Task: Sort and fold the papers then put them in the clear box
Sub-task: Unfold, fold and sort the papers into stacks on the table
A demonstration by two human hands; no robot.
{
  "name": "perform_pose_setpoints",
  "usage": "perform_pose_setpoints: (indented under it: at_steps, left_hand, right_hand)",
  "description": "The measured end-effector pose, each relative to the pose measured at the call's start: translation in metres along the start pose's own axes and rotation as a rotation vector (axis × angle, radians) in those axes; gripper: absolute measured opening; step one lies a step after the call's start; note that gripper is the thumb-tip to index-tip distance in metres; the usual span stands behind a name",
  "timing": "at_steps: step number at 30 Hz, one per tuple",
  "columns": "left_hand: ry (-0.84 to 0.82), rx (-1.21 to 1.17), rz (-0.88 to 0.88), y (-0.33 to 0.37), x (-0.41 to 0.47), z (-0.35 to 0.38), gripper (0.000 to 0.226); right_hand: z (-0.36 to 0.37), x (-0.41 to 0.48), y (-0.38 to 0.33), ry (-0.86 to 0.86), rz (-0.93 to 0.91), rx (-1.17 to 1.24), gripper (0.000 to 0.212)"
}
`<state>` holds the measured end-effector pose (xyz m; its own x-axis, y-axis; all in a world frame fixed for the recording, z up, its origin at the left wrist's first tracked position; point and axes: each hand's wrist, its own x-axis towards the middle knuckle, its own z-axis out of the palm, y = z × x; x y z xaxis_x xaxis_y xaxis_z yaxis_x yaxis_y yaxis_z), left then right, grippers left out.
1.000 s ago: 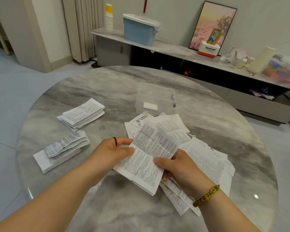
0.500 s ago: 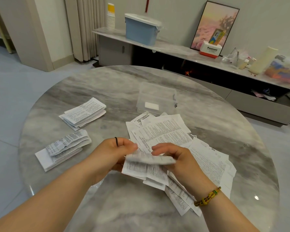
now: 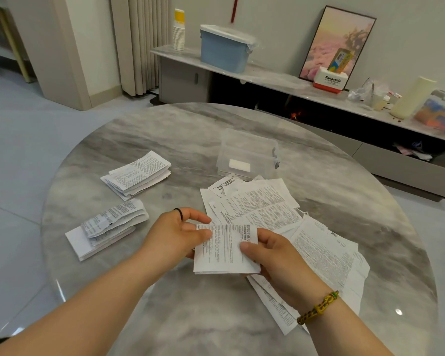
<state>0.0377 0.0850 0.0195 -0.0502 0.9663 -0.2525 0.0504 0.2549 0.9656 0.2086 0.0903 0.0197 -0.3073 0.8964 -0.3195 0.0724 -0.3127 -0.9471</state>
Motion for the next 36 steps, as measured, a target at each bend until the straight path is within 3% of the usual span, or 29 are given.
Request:
perform_pose_setpoints:
  at_steps: [5,11,14,16,22,30,34,36]
  left_hand:
    - [0.010,0.153,0.084,-0.004,-0.003,-0.015,0.013]
    - [0.273,0.286,0.097,-0.006,-0.007,-0.077,0.022]
    - [0.429,0.468,0.082,-0.007,-0.016,-0.119,0.014]
    - [0.487,0.568,0.035,-0.010,-0.023,-0.144,0.026]
    - [0.356,0.764,-0.155,-0.034,-0.028,-0.175,0.065]
    - [0.258,0.908,-0.099,-0.051,-0.014,-0.166,0.078]
    - [0.263,1.004,-0.059,-0.056,-0.009,-0.161,0.085]
    - [0.264,0.997,-0.053,-0.056,-0.007,-0.160,0.088]
  right_hand:
    - [0.006,0.005,0.003,0.044,0.013,-0.037,0.020]
    - [0.027,0.033,-0.011,0.110,0.017,-0.121,0.022]
    - [0.054,0.059,-0.028,0.109,-0.048,-0.182,0.020]
    - [0.076,0.076,-0.039,0.065,-0.095,-0.212,0.020]
    - [0.138,0.115,-0.046,-0.037,-0.118,-0.475,0.025]
    - [0.166,0.131,-0.024,-0.178,-0.055,-0.767,0.018]
    - [0.169,0.135,-0.009,-0.149,-0.060,-1.065,0.002]
    - [0.169,0.133,-0.004,-0.098,-0.106,-1.154,0.010]
